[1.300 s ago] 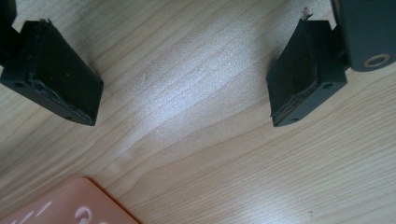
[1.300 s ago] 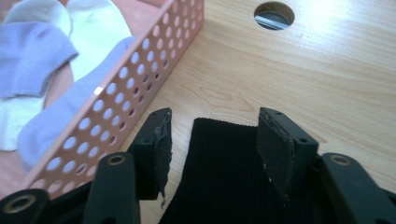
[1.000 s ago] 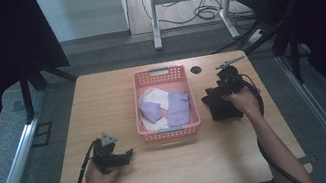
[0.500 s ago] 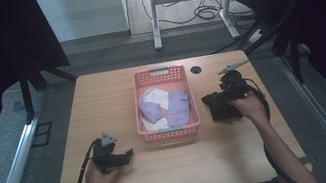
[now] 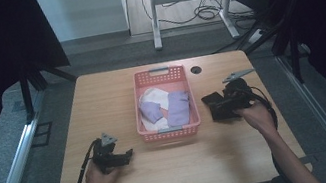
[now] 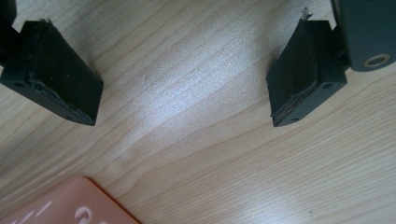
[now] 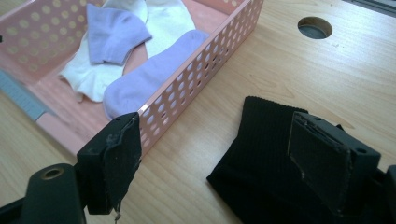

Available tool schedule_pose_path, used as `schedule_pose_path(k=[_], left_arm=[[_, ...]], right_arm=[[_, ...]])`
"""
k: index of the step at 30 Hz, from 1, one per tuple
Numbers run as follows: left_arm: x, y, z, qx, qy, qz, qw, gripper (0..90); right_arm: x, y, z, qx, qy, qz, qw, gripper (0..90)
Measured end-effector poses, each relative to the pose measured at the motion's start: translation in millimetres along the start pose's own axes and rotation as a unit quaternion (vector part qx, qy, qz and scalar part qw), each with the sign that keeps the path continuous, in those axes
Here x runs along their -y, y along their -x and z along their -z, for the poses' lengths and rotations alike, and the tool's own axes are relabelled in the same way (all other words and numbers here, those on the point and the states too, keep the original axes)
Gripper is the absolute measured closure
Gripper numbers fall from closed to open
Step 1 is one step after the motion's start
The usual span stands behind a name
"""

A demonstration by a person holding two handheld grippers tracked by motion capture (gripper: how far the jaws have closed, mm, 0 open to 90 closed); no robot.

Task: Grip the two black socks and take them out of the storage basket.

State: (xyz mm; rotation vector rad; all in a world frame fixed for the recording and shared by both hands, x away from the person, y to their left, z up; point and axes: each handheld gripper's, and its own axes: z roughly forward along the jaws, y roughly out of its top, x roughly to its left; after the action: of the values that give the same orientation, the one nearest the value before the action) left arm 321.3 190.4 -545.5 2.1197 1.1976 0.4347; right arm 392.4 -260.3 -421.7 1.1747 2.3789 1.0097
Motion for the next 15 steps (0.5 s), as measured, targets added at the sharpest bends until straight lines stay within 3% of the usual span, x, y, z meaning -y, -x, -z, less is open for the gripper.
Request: schedule_pose_path(k=[15], left_arm=[[-0.1,-0.2,0.0,0.0,0.0,-0.002,1.0,10.3]], right_arm=[[32.0,-14.9,6.8,-0.015,-0.007,-0.003,0.9999,17.8]])
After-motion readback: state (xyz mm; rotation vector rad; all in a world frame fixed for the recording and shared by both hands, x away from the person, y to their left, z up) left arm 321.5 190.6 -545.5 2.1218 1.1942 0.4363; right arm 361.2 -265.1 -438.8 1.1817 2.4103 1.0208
